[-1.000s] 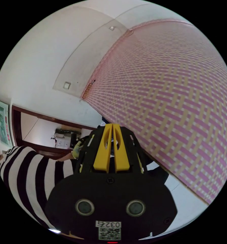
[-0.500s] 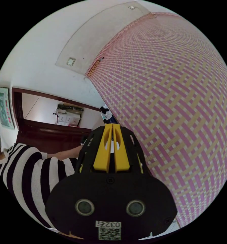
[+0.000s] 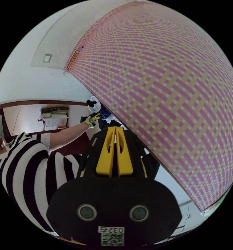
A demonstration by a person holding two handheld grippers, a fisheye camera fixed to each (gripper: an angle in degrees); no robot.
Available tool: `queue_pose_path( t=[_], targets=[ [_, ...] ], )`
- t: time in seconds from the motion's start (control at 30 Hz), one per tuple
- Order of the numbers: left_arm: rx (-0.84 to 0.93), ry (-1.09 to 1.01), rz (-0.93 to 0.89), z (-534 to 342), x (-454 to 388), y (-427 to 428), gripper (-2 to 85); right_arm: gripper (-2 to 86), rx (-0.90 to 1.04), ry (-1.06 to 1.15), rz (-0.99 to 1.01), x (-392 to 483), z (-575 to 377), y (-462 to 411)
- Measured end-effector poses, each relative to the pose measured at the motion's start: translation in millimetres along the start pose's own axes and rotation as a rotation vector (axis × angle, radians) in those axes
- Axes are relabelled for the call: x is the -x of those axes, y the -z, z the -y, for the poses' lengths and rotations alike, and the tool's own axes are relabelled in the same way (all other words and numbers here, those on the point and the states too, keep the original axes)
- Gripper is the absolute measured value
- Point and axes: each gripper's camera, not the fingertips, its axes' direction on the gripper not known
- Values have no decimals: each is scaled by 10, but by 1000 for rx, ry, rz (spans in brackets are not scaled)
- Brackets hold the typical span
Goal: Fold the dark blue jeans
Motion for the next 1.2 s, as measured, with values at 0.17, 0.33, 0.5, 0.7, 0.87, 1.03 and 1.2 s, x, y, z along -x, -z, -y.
queue_pose_path(
  t=[0.17,0.33,0.5,0.7,0.87,1.03,1.2],
  targets=[
    [-3,-28,-94,-430,169,265,-8,-10,-20,-4,17,136,99,64],
    [-56,-207,-469,-871,436,743,-9,-10,-62,17,44,233,148,237],
    [-137,-496,-735,-1392,475,1471,-9,-10,-141,35,80,230,47,593],
    [-57,-763,-839,-1831,306,2040,-10,-10,-216,30,187,-7,-135,976],
    [-94,-762,-671,-2407,461,1887,-9,-10,-222,55,234,-146,-255,1312],
    [-252,-674,-1157,-2870,1194,1865,-9,-10,-268,76,216,-179,-431,1753],
    [-169,-898,-1341,-3591,618,2300,-10,-10,-308,91,229,-171,-661,2099]
  ],
)
